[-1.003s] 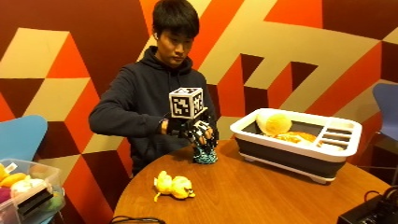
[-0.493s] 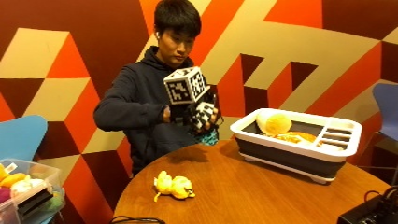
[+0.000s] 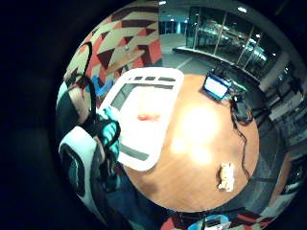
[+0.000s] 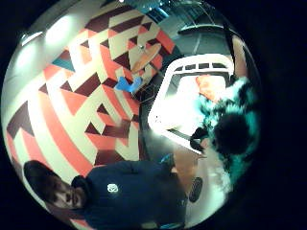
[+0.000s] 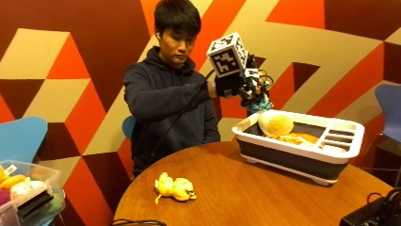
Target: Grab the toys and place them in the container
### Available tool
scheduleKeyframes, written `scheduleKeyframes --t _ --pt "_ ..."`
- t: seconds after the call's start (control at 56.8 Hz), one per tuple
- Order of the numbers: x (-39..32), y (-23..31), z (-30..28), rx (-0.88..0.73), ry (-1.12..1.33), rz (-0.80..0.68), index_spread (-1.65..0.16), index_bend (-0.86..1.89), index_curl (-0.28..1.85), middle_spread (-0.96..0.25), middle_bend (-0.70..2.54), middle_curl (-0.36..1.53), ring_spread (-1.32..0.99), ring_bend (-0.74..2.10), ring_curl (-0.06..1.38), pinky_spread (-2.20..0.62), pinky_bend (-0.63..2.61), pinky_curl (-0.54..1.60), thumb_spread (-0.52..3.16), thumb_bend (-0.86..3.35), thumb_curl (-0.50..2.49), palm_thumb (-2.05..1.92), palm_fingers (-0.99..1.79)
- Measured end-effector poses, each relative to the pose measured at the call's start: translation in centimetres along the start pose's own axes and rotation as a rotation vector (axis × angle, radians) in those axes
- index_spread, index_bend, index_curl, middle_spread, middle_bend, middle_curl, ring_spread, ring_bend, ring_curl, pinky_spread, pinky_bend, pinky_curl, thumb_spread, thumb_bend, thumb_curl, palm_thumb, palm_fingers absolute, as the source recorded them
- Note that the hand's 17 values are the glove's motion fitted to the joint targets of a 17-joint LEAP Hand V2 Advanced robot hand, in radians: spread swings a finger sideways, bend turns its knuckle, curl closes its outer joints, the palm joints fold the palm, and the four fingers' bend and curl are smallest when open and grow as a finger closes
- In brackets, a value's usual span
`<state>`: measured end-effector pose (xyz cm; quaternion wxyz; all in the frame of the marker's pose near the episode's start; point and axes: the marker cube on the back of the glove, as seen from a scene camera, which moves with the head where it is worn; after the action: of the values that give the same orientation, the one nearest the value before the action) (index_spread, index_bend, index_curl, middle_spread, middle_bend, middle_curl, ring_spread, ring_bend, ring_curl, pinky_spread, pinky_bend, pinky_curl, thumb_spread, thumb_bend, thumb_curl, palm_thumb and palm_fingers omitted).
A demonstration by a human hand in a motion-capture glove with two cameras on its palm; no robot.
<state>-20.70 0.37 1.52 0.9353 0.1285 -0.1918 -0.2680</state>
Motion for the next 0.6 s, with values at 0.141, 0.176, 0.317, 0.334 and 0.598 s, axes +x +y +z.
scheduleKeyframes --t 0.141,0.176,0.317,0.334,0.598 --pt "1.0 0.1 3.8 -0.297 0.017 0.005 -0.39 0.24 1.09 -0.28 0.71 0.90 -0.37 1.14 0.67 -0.40 1.18 0.48 0.49 0.07 1.01 0.61 0.69" --pt "1.6 0.6 3.8 -0.345 0.008 0.001 -0.38 0.16 1.05 -0.26 0.62 0.88 -0.35 1.01 0.65 -0.33 1.17 0.49 0.65 -0.01 0.94 0.45 0.26" --pt "7.3 2.9 -0.9 -0.268 0.024 0.091 -0.34 0.11 0.86 -0.14 0.43 0.76 -0.17 0.51 0.49 -0.12 1.07 0.42 0.91 -0.10 0.71 0.00 -0.22" --pt "8.2 3.3 -1.6 -0.256 0.036 0.110 -0.34 0.12 0.85 -0.13 0.42 0.74 -0.16 0.49 0.47 -0.11 1.05 0.41 0.93 -0.09 0.69 -0.02 -0.20" --pt "20.1 12.5 -7.3 -0.328 0.244 0.464 -0.30 0.05 0.59 -0.04 0.26 0.63 -0.07 0.46 0.42 0.00 0.99 0.36 1.11 -0.07 0.46 -0.09 -0.15"
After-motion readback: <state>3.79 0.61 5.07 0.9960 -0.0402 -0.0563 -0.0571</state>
